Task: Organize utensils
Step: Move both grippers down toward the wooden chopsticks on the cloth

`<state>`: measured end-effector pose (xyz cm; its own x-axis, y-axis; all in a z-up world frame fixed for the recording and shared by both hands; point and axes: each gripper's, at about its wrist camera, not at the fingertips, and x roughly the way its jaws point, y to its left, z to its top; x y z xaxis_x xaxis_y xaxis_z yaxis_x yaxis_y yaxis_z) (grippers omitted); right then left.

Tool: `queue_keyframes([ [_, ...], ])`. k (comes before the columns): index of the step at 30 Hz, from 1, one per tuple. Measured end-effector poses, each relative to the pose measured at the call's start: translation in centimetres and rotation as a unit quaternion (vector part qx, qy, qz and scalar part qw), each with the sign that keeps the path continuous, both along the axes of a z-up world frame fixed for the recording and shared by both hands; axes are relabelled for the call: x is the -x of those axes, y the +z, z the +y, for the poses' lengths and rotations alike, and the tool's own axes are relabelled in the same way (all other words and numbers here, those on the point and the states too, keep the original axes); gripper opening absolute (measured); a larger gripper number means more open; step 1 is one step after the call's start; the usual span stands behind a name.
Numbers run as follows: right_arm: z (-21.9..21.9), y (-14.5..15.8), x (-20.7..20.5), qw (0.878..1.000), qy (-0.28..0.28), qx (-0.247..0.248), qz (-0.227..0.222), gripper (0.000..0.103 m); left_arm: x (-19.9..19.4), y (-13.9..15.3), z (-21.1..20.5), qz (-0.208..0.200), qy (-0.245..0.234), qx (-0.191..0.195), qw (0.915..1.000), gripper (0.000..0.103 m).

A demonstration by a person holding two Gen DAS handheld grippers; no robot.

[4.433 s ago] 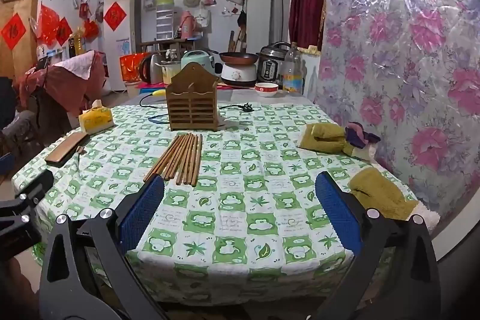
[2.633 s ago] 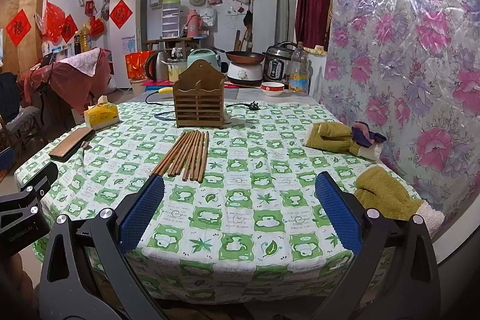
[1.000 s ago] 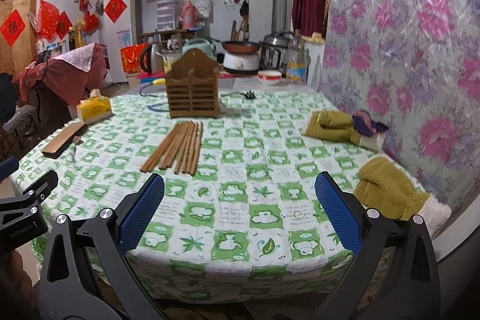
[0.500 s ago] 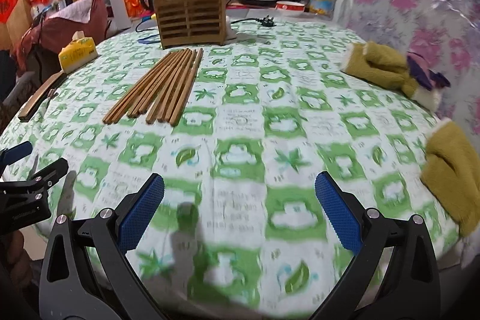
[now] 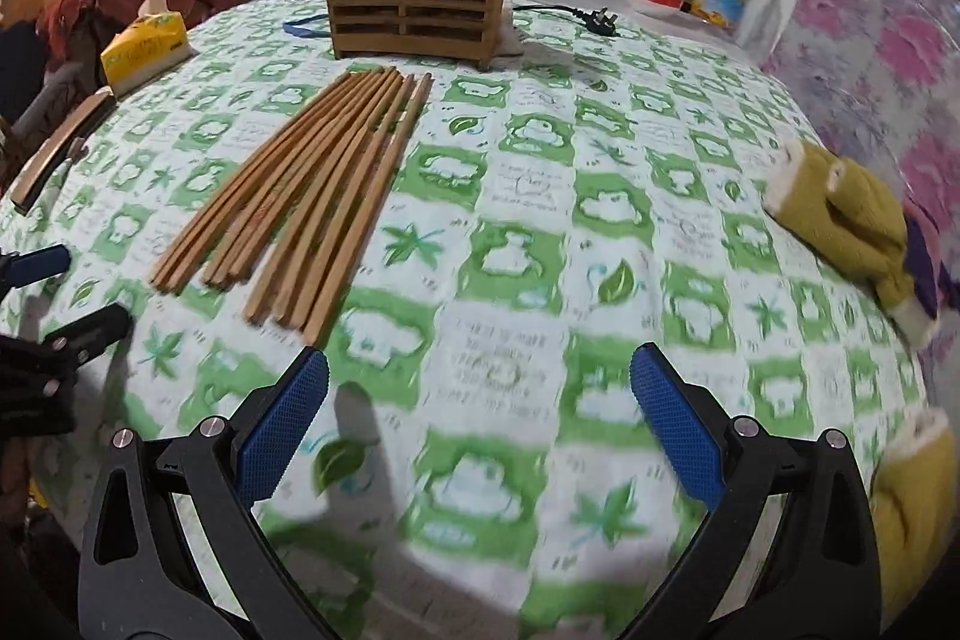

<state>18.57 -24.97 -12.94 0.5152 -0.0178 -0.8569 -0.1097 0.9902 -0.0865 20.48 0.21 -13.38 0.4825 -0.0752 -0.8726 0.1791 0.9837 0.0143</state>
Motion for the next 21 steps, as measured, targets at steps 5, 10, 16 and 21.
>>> queue_keyframes([
  [5, -1.1, -1.3, -0.9, 1.000, 0.013, -0.004, 0.015, 0.097, -0.5, 0.2, -0.5, 0.007, -0.051, -0.023, 0.9984, 0.099],
  [10, -2.0, -1.6, -1.3, 0.998, 0.016, -0.049, 0.032, 0.098, -2.4, -0.2, -0.5, 0.041, -0.068, 0.007, 0.9968, 0.099],
  [16, -1.8, -1.6, -1.1, 0.998, 0.023, -0.052, 0.029, 0.098, -3.2, -0.3, -1.6, 0.042, -0.094, 0.009, 0.9947, 0.099],
  [21, -1.8, -1.6, -1.1, 0.998, 0.026, -0.053, 0.030, 0.098, -4.5, -0.5, -1.9, 0.041, -0.121, 0.007, 0.9918, 0.099],
])
